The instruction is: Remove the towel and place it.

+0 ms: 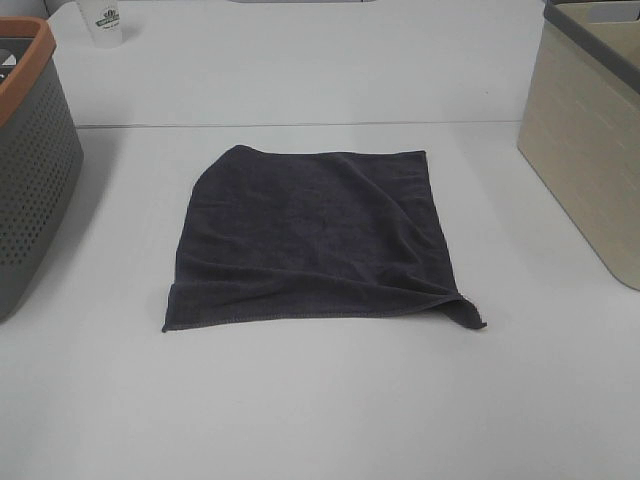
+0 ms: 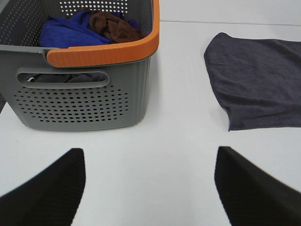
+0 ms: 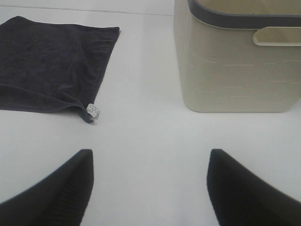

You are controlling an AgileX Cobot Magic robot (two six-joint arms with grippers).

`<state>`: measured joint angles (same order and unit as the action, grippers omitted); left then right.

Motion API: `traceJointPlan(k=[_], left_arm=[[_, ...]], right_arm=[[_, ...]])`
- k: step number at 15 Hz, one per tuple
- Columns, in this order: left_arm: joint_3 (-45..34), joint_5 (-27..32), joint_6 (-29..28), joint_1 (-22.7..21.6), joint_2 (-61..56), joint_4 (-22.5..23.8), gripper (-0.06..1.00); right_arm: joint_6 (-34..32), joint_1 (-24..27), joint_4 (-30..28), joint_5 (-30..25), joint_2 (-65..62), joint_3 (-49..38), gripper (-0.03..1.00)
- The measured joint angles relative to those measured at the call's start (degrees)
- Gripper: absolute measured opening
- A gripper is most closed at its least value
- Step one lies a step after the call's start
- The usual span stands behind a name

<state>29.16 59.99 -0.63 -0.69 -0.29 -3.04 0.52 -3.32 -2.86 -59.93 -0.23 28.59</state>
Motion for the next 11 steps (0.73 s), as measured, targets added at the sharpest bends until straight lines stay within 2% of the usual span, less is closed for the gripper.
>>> traceJointPlan(k=[4, 11], left_arm=[[0.0, 0.0, 0.0, 2.1, 0.0, 0.0, 0.71], [0.0, 0.0, 0.0, 2.2, 0.0, 0.0, 0.71]], right_arm=[[0.0, 0.2, 0.1, 0.0, 0.0, 0.0, 0.68], [0.0, 0.2, 0.1, 0.0, 0.0, 0.0, 0.68]])
